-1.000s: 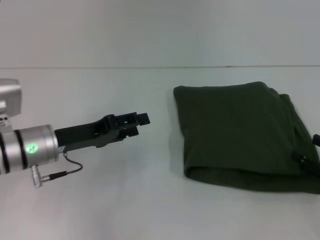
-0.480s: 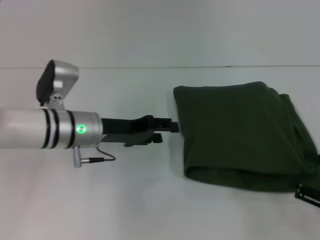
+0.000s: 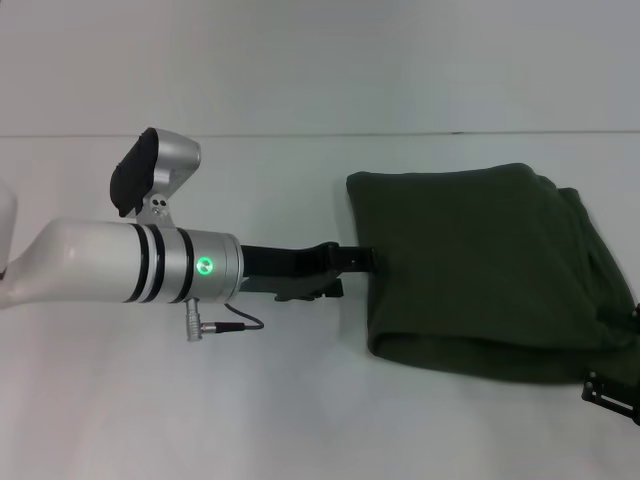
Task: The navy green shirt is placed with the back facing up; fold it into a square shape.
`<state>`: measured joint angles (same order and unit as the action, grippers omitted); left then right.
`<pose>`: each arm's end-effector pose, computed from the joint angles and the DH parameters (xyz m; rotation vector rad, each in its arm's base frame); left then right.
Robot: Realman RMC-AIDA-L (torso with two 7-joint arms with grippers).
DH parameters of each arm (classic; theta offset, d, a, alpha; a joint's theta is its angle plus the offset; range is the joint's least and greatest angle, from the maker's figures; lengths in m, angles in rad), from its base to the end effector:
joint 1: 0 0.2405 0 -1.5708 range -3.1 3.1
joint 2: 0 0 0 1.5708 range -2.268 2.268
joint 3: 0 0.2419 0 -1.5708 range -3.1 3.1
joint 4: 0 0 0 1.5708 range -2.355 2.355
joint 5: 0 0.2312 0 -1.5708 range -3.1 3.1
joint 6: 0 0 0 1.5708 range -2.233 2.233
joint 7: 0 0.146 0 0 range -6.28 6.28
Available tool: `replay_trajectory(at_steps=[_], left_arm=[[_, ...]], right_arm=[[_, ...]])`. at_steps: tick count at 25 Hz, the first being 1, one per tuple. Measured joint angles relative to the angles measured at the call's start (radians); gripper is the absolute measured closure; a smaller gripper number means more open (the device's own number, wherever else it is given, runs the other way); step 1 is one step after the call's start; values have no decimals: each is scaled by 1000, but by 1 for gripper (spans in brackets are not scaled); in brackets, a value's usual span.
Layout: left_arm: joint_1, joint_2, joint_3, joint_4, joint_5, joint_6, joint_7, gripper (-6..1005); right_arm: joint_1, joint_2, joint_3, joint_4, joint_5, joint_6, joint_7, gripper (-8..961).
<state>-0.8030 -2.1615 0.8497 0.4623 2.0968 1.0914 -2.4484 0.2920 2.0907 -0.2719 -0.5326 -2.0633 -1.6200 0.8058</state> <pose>-0.2033 0.3981 -0.0880 -2.2414 -1.9213 -0.5431 0.3592 0.2525 0.0225 -2.3600 0.4252 0.6740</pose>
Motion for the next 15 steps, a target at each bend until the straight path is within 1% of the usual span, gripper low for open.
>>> replay_trajectory(at_steps=[7, 15], left_arm=[[-30, -4, 1, -48, -7, -50, 6, 116], [-62, -12, 2, -89, -9, -106, 15, 121]], right_arm=[[4, -1, -2, -2, 0, 1, 0, 121], [4, -1, 0, 0, 0, 1, -1, 120]])
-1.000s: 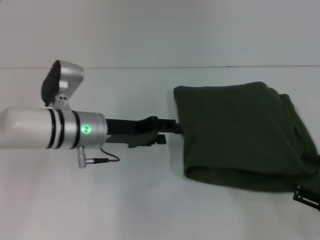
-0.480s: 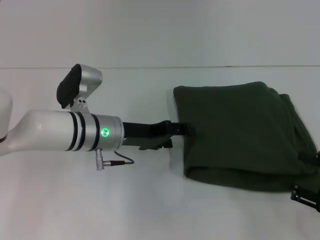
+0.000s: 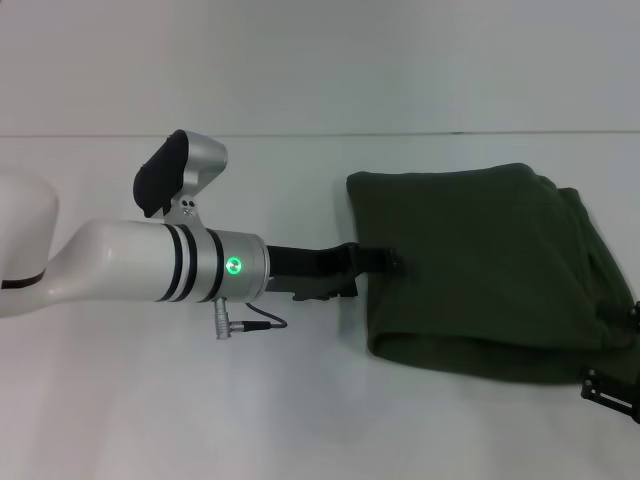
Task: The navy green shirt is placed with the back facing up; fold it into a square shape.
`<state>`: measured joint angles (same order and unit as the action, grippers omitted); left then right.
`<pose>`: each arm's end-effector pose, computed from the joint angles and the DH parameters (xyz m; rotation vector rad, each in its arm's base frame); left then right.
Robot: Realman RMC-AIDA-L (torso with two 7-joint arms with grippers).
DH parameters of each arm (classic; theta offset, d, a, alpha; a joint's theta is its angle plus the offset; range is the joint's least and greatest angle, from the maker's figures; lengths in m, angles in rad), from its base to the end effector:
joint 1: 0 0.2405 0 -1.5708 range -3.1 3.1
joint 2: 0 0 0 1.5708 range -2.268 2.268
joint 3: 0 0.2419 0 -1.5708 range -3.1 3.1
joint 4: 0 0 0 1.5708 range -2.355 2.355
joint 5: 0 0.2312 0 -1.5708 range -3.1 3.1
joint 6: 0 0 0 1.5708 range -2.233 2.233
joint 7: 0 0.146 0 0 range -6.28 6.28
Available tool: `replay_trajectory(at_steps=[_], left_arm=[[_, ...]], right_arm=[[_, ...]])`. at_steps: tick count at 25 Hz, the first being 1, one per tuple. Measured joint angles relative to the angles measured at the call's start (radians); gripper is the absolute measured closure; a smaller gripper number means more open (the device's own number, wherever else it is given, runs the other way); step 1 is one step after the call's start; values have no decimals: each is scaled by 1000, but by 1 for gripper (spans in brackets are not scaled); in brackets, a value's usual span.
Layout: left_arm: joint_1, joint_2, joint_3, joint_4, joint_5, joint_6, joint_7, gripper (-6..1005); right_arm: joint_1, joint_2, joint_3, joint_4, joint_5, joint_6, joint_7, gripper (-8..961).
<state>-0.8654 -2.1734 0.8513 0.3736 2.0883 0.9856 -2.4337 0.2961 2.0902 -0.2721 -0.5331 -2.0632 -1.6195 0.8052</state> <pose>-0.1946 0.4031 -0.1078 -2.2123 -1.9123 -0.5189 0.3583 0.2540 0.0228 -2.3614 0.4192 0.6740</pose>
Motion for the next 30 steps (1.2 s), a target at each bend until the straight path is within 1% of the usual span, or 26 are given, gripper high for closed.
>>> replay_trajectory(at_steps=[6, 16, 21, 26, 29, 30], left_arm=[[-33, -2, 0, -39, -1, -37, 19, 122], [-60, -4, 1, -67, -24, -54, 41, 121], [-65, -3, 6, -77, -29, -62, 56, 156], [-77, -3, 13, -117, -49, -77, 109, 191], [-69, -3, 11, -111, -62, -78, 121, 212], [-66, -3, 12, -108, -69, -78, 128, 255]], right_arm=[[4, 1, 0, 1, 0, 0, 0, 119], [10, 1, -1, 1, 0, 0, 0, 121], [13, 1, 0, 1, 0, 0, 0, 121], [16, 1, 1, 1, 2, 0, 2, 121], [16, 1, 3, 0, 2, -1, 2, 120], [16, 1, 3, 0, 2, 0, 3, 120]])
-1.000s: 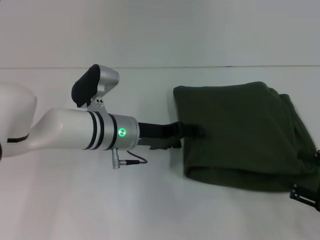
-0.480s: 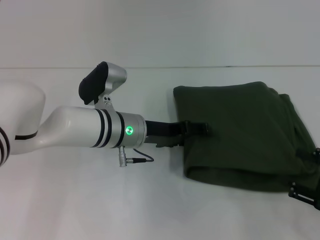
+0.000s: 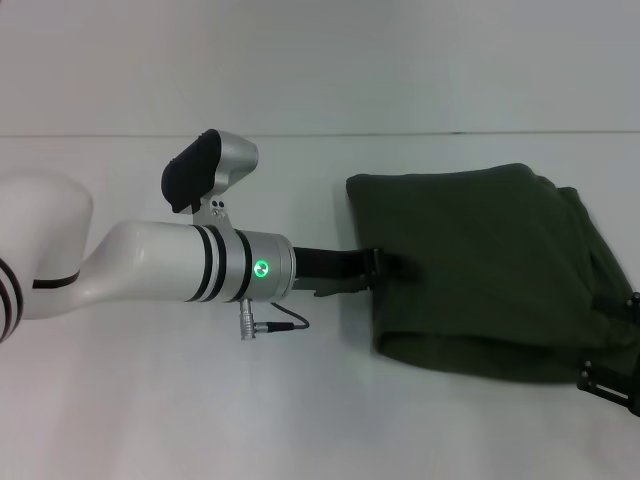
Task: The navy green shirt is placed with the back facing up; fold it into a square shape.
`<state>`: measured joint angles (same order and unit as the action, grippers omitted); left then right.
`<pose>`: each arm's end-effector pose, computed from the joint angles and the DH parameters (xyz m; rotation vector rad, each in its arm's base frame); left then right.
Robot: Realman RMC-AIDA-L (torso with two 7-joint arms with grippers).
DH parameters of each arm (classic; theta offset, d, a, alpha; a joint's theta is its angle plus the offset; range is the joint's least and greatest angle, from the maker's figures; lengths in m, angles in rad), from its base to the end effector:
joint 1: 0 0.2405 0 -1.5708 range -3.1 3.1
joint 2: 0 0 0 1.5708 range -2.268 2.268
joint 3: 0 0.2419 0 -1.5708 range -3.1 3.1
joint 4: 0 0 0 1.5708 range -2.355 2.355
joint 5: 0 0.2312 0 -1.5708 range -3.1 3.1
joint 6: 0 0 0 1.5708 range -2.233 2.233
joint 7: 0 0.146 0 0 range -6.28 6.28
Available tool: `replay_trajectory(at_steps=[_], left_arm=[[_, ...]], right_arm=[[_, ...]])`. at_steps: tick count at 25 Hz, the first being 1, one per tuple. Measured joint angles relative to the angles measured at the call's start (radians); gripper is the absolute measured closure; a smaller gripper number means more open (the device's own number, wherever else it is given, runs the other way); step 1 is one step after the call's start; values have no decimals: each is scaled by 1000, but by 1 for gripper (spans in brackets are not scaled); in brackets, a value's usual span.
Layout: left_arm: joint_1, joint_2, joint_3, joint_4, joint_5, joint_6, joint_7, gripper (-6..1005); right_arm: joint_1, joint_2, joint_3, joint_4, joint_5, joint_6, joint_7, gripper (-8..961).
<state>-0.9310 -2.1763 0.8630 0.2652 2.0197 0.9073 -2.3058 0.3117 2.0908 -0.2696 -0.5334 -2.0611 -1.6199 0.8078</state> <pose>-0.1825 0.4039 -0.1265 -2.2748 -1.8164 -0.5144 0.3543 0.2597 0.0232 -2.3624 0.4046 0.6848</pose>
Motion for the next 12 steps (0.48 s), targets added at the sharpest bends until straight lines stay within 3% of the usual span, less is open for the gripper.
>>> replay_trajectory(at_steps=[12], left_arm=[[6, 0, 0, -6, -9, -5, 64, 804]], right_arm=[[2, 0, -1, -2, 3, -6, 5, 120]])
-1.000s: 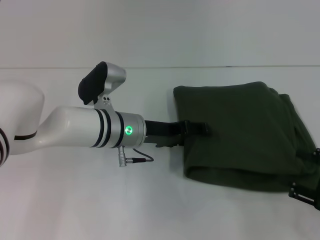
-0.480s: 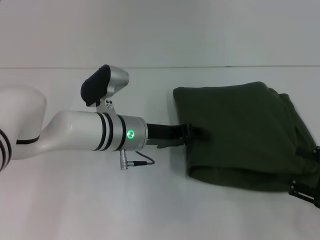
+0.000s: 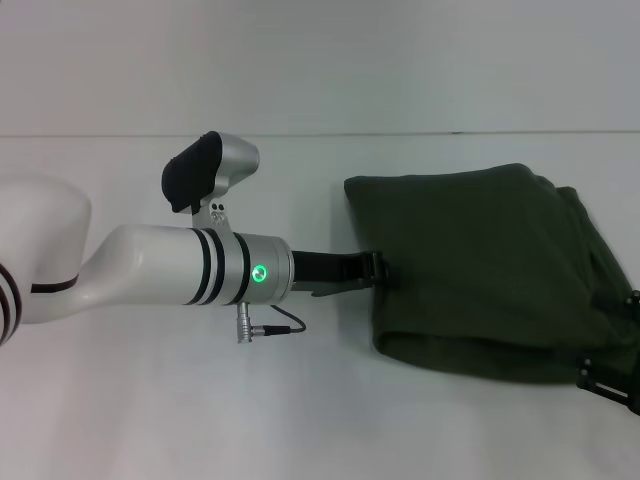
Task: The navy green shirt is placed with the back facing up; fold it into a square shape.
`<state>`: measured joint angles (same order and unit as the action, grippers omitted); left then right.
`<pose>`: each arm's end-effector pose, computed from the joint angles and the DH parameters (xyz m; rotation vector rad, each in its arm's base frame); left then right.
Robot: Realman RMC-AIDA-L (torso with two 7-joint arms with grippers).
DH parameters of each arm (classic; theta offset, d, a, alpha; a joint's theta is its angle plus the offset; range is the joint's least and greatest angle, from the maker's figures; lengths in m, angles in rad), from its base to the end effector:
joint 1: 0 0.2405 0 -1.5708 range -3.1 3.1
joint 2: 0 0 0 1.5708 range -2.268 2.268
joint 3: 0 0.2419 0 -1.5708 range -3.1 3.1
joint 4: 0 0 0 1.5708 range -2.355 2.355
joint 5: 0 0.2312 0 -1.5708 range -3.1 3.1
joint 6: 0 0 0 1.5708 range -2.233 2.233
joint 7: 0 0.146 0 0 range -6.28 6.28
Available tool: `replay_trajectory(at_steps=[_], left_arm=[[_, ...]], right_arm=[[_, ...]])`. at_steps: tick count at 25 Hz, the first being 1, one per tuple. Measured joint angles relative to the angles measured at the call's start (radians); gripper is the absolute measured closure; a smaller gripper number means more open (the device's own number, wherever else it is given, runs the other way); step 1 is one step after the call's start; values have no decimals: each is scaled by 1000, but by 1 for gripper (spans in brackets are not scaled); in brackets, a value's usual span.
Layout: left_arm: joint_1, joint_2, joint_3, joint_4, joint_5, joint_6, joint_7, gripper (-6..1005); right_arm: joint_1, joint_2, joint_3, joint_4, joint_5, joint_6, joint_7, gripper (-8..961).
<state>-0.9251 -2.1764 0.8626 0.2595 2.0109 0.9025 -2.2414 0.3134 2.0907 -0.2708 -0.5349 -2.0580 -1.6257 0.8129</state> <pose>-0.1853 0.4026 -0.1271 -2.3088 -1.7532 -0.5099 0.3529 0.2603 0.0238 -2.3630 0.4037 0.6941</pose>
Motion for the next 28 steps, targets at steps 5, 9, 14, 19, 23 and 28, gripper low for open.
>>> replay_trajectory(at_steps=[5, 9, 14, 19, 23, 28], left_arm=[[11, 0, -5, 0, 0, -1, 3, 948], [16, 1, -6, 2, -1, 1, 22, 959], [43, 6, -10, 20, -2, 6, 20, 960], [78, 9, -12, 49, -3, 25, 20, 962], [125, 15, -20, 92, -3, 66, 19, 963], [174, 27, -48, 134, 4, 133, 14, 963]], right_arm=[[3, 0, -1, 0, 1, -1, 0, 120], [7, 0, 4, 0, 1, -1, 0, 120], [13, 0, 9, -2, 3, 0, 2, 120], [20, 0, 10, -1, 7, 5, 3, 119], [30, 0, 10, 2, 17, 8, 3, 119], [43, 0, 12, 3, 18, 16, 3, 119]])
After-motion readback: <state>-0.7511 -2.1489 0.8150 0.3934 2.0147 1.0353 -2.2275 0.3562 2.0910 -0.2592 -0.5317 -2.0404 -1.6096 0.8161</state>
